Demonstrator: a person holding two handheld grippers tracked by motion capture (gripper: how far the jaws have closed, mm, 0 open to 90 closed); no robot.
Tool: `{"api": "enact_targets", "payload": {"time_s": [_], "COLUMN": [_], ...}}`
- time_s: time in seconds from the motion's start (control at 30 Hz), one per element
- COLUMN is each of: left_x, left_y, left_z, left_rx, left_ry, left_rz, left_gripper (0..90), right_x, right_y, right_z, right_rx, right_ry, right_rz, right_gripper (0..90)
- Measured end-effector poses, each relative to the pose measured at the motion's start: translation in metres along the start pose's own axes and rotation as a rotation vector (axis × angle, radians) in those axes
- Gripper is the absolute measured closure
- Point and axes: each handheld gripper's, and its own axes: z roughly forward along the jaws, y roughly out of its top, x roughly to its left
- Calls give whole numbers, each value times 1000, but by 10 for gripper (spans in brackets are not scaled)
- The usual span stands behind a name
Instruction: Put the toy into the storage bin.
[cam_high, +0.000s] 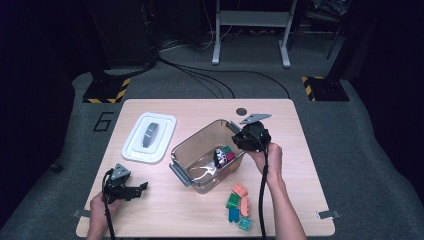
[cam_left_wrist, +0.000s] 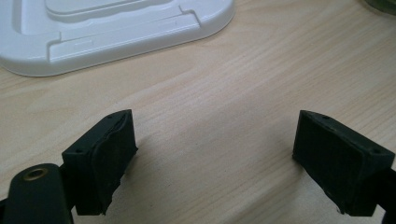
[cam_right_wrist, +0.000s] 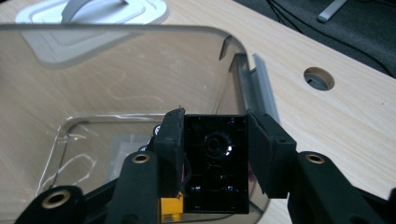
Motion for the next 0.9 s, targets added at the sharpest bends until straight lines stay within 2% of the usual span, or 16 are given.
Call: {"api": "enact_targets", "payload": {"time_s": [0.2,0.27,0.33,0.6,0.7,0.9], "left_x": [0,0,0,0,0,0], "left_y": [0,0,0,0,0,0], "left_z": [0,0,0,0,0,0], "left_rx": [0,0,0,0,0,-1], "left_ry": [0,0,0,0,0,0], "left_rz": [0,0,0,0,0,-1], "left_gripper": [129,129,129,129,129,129], "right_x": [5,7,8,4,1,-3], "right_y": [-3,-4,-5,-16,-28,-56], "right_z": [6,4,1,-20,-29,-39], "right_rx": [24,28,37,-13,-17,-15], "right_ry": [-17,-34,-41,-45,-36,-22], "right_rz": [-50,-73,-68,12,44,79], "right_gripper": [574,506,463,316,291,265]}}
